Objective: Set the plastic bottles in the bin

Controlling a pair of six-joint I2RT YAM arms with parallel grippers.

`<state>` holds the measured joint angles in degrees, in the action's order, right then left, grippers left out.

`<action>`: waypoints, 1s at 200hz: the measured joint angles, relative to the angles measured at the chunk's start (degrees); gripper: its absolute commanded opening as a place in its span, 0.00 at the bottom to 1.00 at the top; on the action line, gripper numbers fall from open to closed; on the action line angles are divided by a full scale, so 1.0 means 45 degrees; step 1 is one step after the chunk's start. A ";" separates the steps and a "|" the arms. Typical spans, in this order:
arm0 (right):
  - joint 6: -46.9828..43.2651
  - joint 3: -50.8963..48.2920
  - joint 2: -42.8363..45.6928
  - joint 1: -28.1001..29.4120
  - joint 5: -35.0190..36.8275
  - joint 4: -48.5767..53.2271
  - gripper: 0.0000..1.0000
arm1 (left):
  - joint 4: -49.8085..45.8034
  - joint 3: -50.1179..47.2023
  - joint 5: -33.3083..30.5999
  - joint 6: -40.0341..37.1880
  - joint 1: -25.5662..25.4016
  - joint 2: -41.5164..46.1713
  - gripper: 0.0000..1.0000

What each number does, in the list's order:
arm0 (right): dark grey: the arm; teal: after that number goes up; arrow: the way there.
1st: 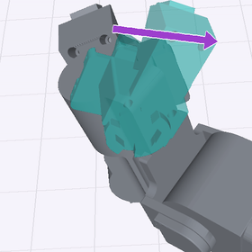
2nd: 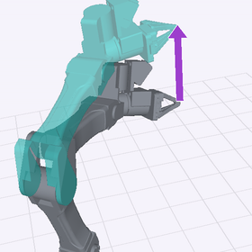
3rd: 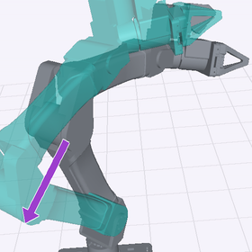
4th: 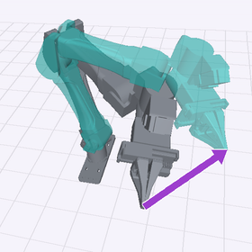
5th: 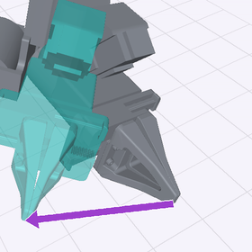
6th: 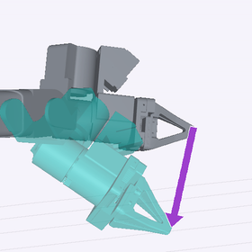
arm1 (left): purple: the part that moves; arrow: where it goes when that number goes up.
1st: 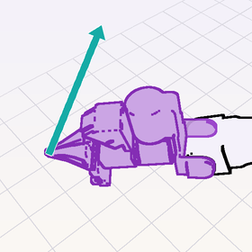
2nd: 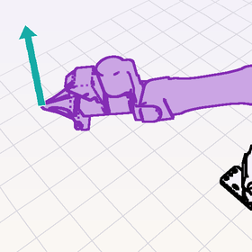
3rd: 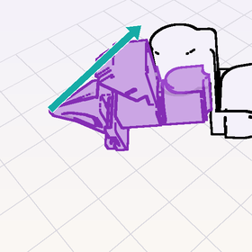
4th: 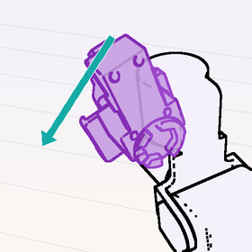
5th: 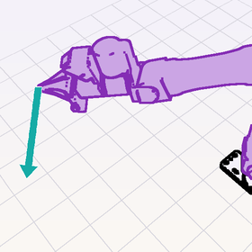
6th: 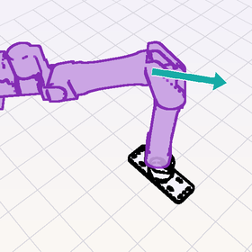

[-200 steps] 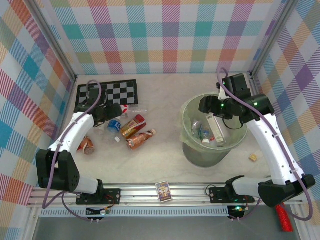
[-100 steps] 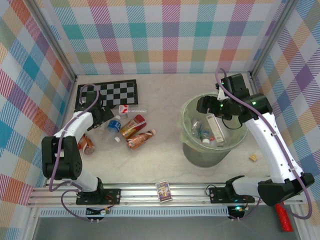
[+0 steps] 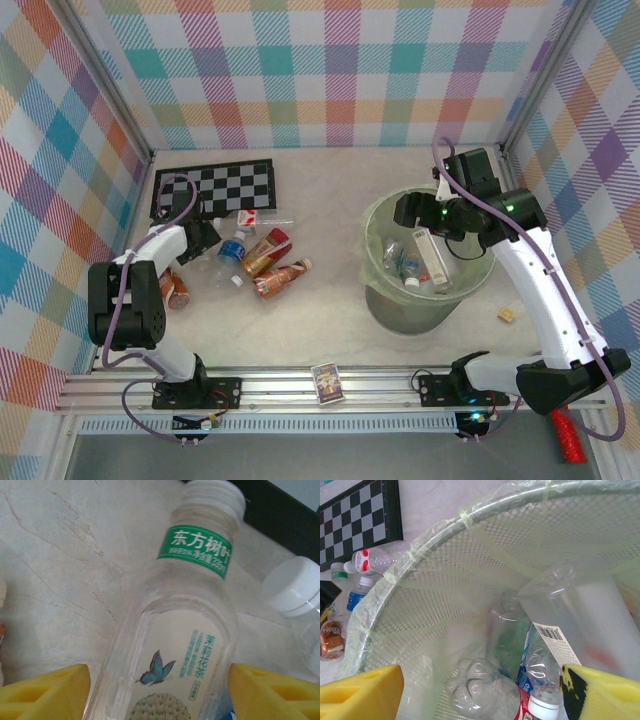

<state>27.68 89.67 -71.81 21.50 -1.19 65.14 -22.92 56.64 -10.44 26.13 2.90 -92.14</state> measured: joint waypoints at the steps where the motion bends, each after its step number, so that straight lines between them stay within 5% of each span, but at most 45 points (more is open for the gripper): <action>1: 0.0000 0.0000 0.0000 0.0000 0.0000 -0.0005 0.81 | 0.0005 -0.0005 0.0000 0.0015 0.0000 0.0000 0.67; 85: 0.0092 0.0005 0.0000 0.0000 -0.0457 -0.0267 0.81 | 0.0097 -0.0058 -0.0087 0.0044 0.0000 0.0199 0.62; 125: 0.0092 0.0005 -0.0005 0.0000 -0.0568 -0.0287 0.81 | 0.0092 -0.0058 -0.0078 0.0034 0.0000 0.0345 0.93; 200: 0.0087 0.0005 -0.0005 0.0000 -0.0544 -0.0282 0.81 | 0.0155 -0.0214 -0.0019 0.0209 0.0000 -0.0233 0.95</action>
<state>28.08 89.69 -71.83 21.50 -3.64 63.88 -22.22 55.68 -10.52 27.07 2.90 -93.19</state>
